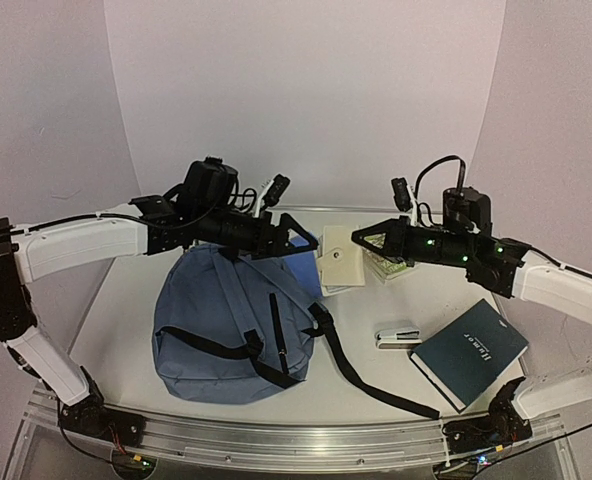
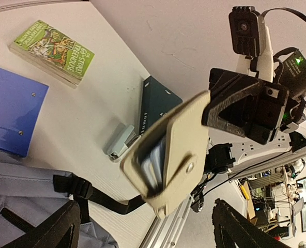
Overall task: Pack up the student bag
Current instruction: Pick up the personal item from the center of the board.
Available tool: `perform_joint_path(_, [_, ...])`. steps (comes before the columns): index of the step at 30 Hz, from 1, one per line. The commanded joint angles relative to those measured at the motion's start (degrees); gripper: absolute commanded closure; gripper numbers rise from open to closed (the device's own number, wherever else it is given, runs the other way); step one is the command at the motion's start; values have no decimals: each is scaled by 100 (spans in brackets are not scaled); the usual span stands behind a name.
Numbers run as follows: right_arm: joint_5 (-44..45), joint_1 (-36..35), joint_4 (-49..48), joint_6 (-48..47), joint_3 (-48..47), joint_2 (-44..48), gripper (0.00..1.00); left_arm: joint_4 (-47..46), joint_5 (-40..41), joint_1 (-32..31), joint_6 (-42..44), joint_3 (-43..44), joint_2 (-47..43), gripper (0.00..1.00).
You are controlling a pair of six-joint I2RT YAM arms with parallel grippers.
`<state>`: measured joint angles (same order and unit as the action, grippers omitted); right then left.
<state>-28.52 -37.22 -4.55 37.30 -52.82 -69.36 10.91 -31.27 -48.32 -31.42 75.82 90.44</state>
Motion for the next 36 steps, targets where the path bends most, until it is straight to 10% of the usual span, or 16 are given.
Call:
perform_joint_path(1, [-529, -228, -703, -14, -321, 146, 100, -374, -407, -88, -32, 320, 149, 12])
perform_joint_path(7, [-459, -382, -766, -73, -383, -11, 100, -876, -780, -178, -312, 222, 219, 16])
perform_joint_path(13, [-234, -391, -755, -56, -361, -241, 99, -1227, -991, -195, -412, 25, 173, 71])
perform_joint_path(17, [-379, -392, -749, -13, -342, -376, 64, -1199, -918, -195, -359, -97, 70, 99])
perform_joint_path(22, [-939, -391, -749, -43, -199, -405, 33, -1336, -852, -195, -292, -244, -168, 100])
perform_joint_path(36, [-1458, -442, -823, -244, 152, -568, 43, -1570, -1255, -195, -335, -225, -334, 100])
